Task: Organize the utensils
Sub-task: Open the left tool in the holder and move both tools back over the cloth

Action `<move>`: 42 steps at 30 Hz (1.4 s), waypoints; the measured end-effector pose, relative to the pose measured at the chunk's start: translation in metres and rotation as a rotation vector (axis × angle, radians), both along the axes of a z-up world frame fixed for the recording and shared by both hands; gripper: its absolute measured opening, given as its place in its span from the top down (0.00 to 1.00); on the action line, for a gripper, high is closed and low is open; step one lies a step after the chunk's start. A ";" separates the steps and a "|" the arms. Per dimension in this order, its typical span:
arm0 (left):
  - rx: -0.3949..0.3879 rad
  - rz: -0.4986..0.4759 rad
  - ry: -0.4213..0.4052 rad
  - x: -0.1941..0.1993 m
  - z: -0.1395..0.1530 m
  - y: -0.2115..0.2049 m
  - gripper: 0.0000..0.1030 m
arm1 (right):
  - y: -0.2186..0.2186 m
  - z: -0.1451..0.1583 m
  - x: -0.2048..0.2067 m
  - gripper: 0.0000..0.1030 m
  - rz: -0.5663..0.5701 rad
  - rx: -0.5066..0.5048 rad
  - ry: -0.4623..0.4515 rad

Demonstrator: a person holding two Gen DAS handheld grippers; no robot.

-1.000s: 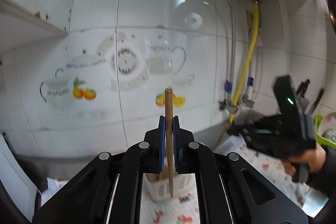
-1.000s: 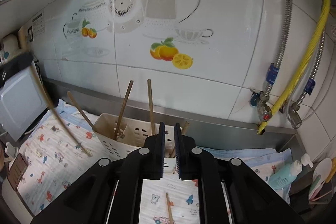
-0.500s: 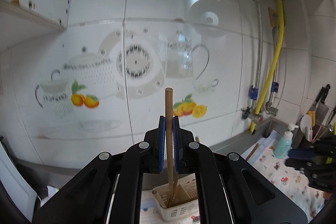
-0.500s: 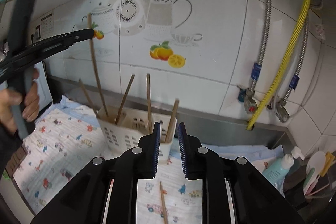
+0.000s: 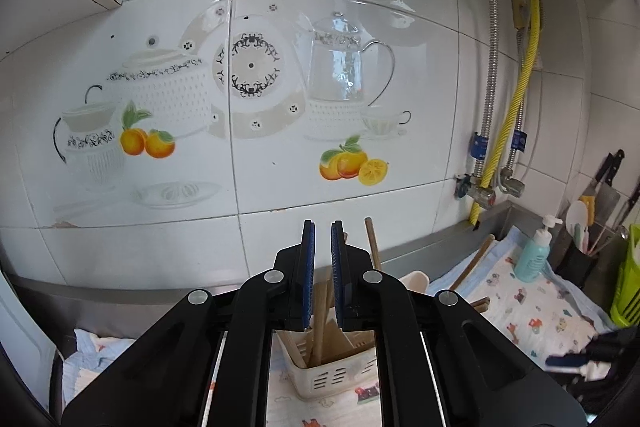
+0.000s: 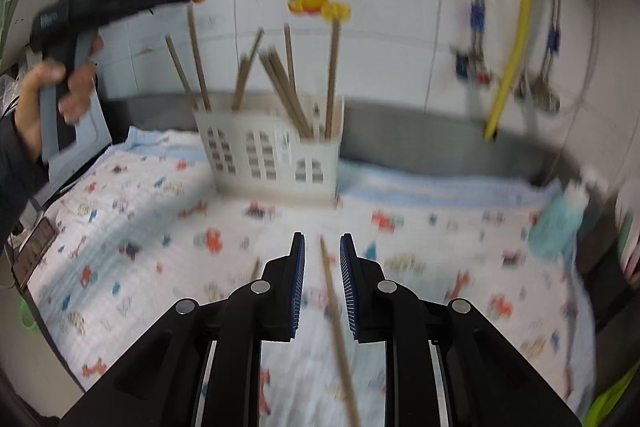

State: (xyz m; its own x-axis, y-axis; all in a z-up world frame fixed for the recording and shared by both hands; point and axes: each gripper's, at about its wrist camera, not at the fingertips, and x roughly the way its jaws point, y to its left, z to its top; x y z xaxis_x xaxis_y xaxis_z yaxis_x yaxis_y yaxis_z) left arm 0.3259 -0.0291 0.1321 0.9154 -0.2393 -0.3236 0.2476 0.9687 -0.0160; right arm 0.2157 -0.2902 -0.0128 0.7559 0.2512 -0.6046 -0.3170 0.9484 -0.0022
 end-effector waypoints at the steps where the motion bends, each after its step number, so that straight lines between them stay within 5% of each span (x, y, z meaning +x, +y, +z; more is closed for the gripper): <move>1: 0.000 -0.003 -0.001 -0.001 0.001 0.000 0.92 | -0.003 -0.006 -0.002 0.82 -0.004 0.007 0.009; 10: 0.004 -0.010 -0.017 -0.023 0.007 -0.001 0.89 | -0.026 -0.046 -0.024 0.82 -0.049 0.061 0.076; 12: 0.001 -0.011 -0.028 -0.033 0.007 0.000 0.64 | -0.030 -0.051 -0.029 0.82 -0.055 0.061 0.080; 19: -0.003 -0.030 -0.044 -0.065 0.004 0.001 0.62 | -0.042 -0.066 -0.043 0.82 -0.078 0.079 0.104; 25: -0.008 -0.044 -0.044 -0.096 -0.005 0.000 0.49 | -0.042 -0.078 -0.054 0.76 -0.076 0.068 0.109; 27: -0.008 -0.044 -0.039 -0.105 -0.010 -0.001 0.40 | -0.041 -0.082 -0.055 0.76 -0.073 0.059 0.114; 42: -0.029 -0.026 0.099 -0.159 -0.084 -0.004 0.30 | -0.043 -0.106 -0.042 0.77 -0.040 0.017 0.153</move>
State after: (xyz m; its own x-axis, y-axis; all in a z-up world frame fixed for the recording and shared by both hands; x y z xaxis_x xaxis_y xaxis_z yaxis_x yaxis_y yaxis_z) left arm 0.1673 -0.0331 0.0484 0.8726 -0.2732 -0.4050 0.2682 0.9608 -0.0702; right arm 0.1734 -0.3327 -0.1186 0.6650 0.2342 -0.7092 -0.2743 0.9598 0.0597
